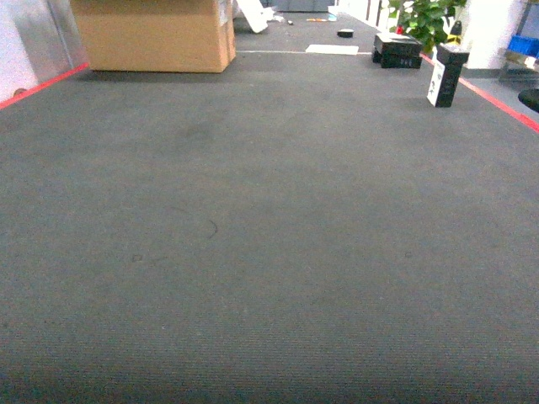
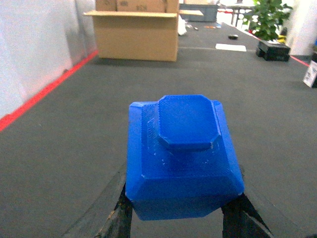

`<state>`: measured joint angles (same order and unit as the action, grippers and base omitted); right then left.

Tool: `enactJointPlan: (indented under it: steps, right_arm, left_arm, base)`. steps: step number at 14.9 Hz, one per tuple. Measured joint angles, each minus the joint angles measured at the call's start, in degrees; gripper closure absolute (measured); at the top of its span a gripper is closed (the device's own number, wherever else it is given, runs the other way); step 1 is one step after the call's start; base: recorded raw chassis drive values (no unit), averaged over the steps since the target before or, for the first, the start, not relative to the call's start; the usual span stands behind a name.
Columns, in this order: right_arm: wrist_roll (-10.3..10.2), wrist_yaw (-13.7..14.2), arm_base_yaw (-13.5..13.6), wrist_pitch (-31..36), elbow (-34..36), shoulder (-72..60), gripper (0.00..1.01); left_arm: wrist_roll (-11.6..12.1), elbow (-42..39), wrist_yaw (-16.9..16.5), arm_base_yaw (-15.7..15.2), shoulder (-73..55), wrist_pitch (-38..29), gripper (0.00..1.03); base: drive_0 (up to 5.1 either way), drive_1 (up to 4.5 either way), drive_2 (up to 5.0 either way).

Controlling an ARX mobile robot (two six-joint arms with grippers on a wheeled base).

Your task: Sort blue parts and orange caps into right shelf containers

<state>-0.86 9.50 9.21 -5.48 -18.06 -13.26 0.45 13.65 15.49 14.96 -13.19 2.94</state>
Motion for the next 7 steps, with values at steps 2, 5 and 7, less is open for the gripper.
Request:
enactJointPlan:
  steps: [2,5,7]
  right_arm:
    - [0.4,-8.5,-8.6,1.6,3.7,2.6,0.57]
    - [0.5,-9.6,-9.2,3.1,8.5,5.5,0.57]
    - [0.5,-9.5,-9.2,3.7,10.4,6.7,0.57]
  left_arm:
    - [0.0,-2.5,-4.2,-3.7,4.2,-1.0,0.62]
    - [-0.2,-6.6,-14.6,-14.9,7.0,-1.0,0.62]
    - [-0.2,-7.5,-15.5,-15.1,8.2,-1.7,0.62]
  base:
    - [0.0,0.0,0.0]
    - [0.0,0.0,0.0]
    - [0.0,0.0,0.0]
